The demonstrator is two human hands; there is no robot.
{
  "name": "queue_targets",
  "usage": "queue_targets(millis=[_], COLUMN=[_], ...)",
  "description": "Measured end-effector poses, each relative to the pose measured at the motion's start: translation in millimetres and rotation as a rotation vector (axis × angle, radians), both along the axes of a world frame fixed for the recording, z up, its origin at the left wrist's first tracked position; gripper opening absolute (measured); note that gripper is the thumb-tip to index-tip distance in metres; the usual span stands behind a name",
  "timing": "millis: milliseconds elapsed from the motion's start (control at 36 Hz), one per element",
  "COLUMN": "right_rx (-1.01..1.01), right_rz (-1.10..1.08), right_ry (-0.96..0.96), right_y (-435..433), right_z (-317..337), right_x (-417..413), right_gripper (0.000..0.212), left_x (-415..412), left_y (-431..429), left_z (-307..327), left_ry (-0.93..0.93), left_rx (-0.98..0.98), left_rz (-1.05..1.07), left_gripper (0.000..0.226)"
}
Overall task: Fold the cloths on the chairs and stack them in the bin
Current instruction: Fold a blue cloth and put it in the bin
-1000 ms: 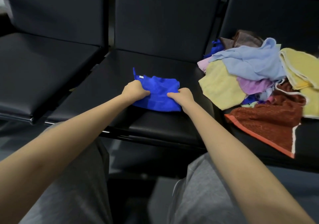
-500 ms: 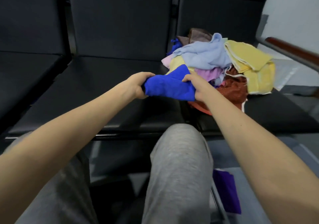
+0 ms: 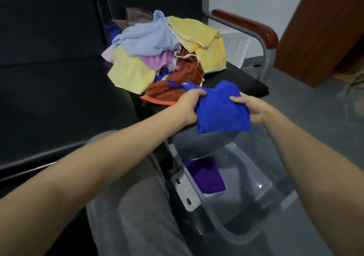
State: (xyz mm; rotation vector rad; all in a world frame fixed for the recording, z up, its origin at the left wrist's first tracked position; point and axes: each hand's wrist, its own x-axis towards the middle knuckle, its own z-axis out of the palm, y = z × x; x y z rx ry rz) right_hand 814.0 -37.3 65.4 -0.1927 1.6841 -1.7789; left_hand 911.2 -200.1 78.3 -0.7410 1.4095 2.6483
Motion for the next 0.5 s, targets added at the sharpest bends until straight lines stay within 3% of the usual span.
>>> queue_targets(millis=[167,278,389,500], right_rx=[0.131,0.258,0.464,0.973], right_rz=[-0.081,-0.002,0.082,0.216], right_ry=[-0.113,-0.179,-0.178,-0.025], right_y=[52.4,53.9,38.3,20.5], right_z=[-66.6,-95.9,-114.8,-124.0], right_x=[4.6,7.7,0.4,1.2], right_gripper=[0.034,0.028,0.026,0.051], left_x=[-5.7,2.5,-1.7,-8.4], left_y=[60.2,60.6,48.8,37.5], left_z=[-82.1,-127.6,-150.3,-167.3], left_ry=[-0.196,-0.306,-0.372,-0.500], left_rx=[0.134,0.155,-0.060,-0.301], left_rz=[-0.067,-0.036,0.009,-0.081], left_gripper=[0.022,0.022,0.039,0.060])
